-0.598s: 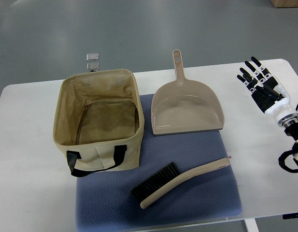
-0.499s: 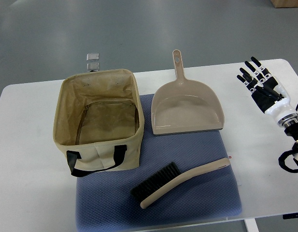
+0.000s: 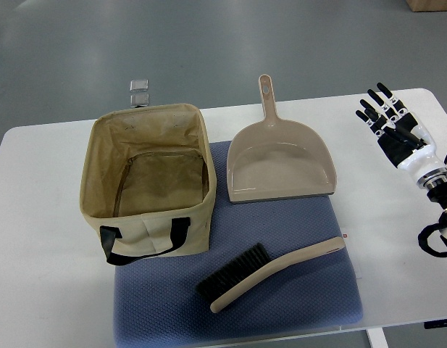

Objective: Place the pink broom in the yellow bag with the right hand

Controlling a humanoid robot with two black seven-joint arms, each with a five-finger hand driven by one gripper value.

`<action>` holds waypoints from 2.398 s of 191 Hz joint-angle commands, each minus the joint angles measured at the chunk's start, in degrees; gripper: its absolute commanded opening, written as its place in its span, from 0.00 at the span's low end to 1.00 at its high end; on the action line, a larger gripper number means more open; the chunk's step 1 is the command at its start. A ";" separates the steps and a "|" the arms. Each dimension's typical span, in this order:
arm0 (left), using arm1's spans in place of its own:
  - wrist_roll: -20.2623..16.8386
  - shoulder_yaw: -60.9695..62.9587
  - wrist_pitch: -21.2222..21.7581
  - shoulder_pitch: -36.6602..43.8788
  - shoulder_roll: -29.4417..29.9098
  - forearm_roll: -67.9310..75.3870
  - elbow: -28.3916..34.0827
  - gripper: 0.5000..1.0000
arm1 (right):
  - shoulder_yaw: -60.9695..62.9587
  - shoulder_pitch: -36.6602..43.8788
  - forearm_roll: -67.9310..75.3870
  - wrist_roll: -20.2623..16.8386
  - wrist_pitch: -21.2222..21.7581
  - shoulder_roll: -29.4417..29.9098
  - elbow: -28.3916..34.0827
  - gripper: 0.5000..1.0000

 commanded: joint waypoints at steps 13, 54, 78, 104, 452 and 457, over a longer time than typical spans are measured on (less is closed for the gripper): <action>0.00 0.00 0.00 0.00 0.00 0.00 -0.05 1.00 | -0.05 0.17 -0.09 0.01 0.09 -0.22 0.08 0.86; 0.00 0.00 0.00 0.00 0.00 0.00 -0.05 1.00 | 0.04 0.26 -0.26 0.10 -0.35 -0.13 -0.01 0.86; 0.00 0.00 0.00 0.00 0.00 0.00 -0.05 1.00 | 0.04 0.26 -0.18 0.19 -0.26 -0.04 -0.01 0.86; 0.00 0.00 0.00 0.00 0.00 0.00 -0.05 1.00 | 0.04 0.26 0.00 0.10 -0.09 -0.13 0.08 0.86; 0.00 0.00 0.00 0.00 0.00 0.00 -0.05 1.00 | -1.63 12.65 -33.14 0.28 14.52 -17.36 10.18 0.86; 0.00 0.00 0.00 0.00 0.00 0.00 -0.05 1.00 | -1.81 12.65 -34.28 0.28 14.52 -17.44 10.98 0.86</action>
